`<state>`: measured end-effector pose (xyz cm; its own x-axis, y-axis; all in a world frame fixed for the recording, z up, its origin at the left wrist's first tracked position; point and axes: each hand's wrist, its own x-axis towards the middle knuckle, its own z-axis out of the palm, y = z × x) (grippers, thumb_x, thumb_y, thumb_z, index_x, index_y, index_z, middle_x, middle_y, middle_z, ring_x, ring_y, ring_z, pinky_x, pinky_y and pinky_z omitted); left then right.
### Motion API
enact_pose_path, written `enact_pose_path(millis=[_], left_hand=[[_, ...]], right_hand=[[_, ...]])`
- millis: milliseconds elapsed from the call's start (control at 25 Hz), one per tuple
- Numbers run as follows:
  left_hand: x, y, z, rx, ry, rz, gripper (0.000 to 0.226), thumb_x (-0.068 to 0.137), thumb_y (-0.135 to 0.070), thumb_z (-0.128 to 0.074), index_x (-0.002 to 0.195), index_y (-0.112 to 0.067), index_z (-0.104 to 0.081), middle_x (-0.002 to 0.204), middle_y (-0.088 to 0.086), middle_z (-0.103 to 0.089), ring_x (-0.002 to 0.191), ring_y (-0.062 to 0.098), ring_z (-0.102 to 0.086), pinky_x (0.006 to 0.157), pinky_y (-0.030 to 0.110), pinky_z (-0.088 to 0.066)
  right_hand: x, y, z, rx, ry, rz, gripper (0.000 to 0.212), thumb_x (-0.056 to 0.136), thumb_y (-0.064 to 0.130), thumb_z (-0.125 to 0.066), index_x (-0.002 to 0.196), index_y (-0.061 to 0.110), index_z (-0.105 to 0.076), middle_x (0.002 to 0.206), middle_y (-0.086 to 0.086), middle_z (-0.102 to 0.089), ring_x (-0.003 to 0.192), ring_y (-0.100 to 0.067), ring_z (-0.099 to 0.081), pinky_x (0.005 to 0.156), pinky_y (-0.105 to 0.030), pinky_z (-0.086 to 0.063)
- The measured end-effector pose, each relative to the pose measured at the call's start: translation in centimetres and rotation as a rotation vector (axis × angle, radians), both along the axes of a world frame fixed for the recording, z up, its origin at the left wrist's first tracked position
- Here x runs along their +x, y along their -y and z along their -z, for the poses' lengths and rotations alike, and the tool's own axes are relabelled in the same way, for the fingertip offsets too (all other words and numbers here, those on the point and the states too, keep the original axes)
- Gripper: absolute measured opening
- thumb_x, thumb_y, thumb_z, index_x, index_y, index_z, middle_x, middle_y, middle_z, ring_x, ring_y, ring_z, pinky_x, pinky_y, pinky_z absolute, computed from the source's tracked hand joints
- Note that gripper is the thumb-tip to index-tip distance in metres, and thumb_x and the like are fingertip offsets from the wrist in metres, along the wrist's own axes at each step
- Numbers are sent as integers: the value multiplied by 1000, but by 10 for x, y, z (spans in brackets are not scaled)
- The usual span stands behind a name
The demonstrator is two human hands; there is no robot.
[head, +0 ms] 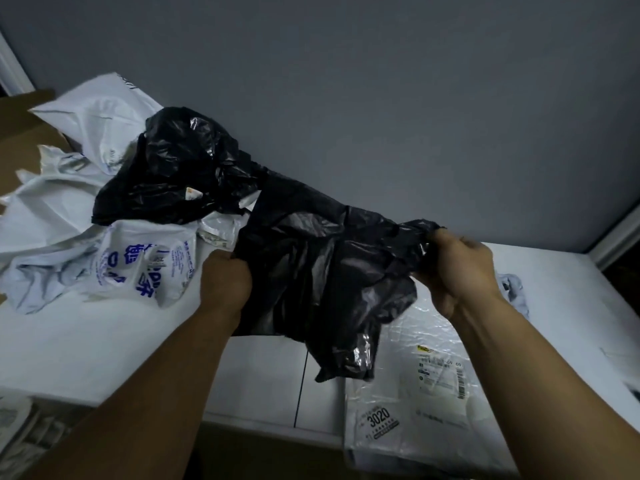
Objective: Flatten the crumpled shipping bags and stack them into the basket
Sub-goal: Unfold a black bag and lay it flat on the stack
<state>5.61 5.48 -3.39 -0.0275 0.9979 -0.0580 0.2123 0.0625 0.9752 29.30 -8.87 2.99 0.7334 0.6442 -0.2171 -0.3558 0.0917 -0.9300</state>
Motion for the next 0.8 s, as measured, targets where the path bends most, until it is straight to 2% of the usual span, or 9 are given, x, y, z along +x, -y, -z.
enact_pose_path(millis=[40,120,240,280,360,440,560,680,800], left_hand=[[-5,-13,7,-131,108,150,24,68,21,-64,54,3,-58,57,20,-57,55,33,-58,53,32,-37],[-16,-21,21,81,-54,147,33,55,25,-75,40,3,-55,44,21,-54,41,33,-57,47,31,-39],[-11,-13,-2,-63,131,-7,24,85,4,-61,62,-2,-64,67,19,-63,66,32,-61,62,36,-41],[-9,-6,-5,-48,64,-42,21,88,-5,-59,69,-10,-63,74,12,-64,73,29,-61,68,37,-46],[-7,3,-14,-133,165,-57,16,89,-12,-59,74,-14,-64,82,7,-66,83,25,-62,80,38,-51],[-9,6,-18,-103,144,-46,13,85,-11,-60,75,-12,-67,87,9,-69,89,27,-65,81,39,-52],[-11,10,-26,-136,153,39,8,82,-14,-64,78,-11,-71,84,8,-72,86,28,-68,73,37,-52],[-10,12,-31,-130,277,191,22,88,-33,-68,99,-15,-75,96,4,-77,94,22,-73,83,34,-54],[-5,12,-32,-4,202,169,20,92,-40,-64,95,-24,-76,94,-6,-77,91,10,-73,85,31,-56]], right_hand=[[4,1,2,-20,23,50,12,94,1,-59,85,9,-59,75,-12,-60,65,-22,-61,61,-34,-60],[11,1,6,-51,136,128,31,97,5,-60,71,17,-46,66,-3,-49,54,-11,-50,55,-24,-47],[13,0,4,-71,230,152,26,99,17,-62,75,14,-53,65,-1,-57,54,-8,-55,61,-24,-47],[12,1,3,-45,157,100,23,99,24,-63,81,9,-61,70,-2,-67,60,-11,-65,61,-23,-53],[8,3,0,-19,-75,-118,31,93,33,-69,101,4,-70,91,-9,-78,83,-23,-76,73,-34,-61],[5,8,2,-80,-124,-281,34,88,23,-73,113,-1,-69,105,-21,-75,92,-34,-74,79,-44,-60],[8,13,3,-69,-31,-269,29,90,2,-65,115,-10,-65,108,-28,-71,84,-36,-73,70,-40,-60],[9,19,0,-43,-9,-358,28,90,-1,-63,116,-12,-64,106,-27,-72,81,-34,-73,70,-38,-61],[5,19,2,-80,19,-408,27,92,9,-65,113,-8,-67,109,-26,-72,86,-34,-73,72,-39,-61]])
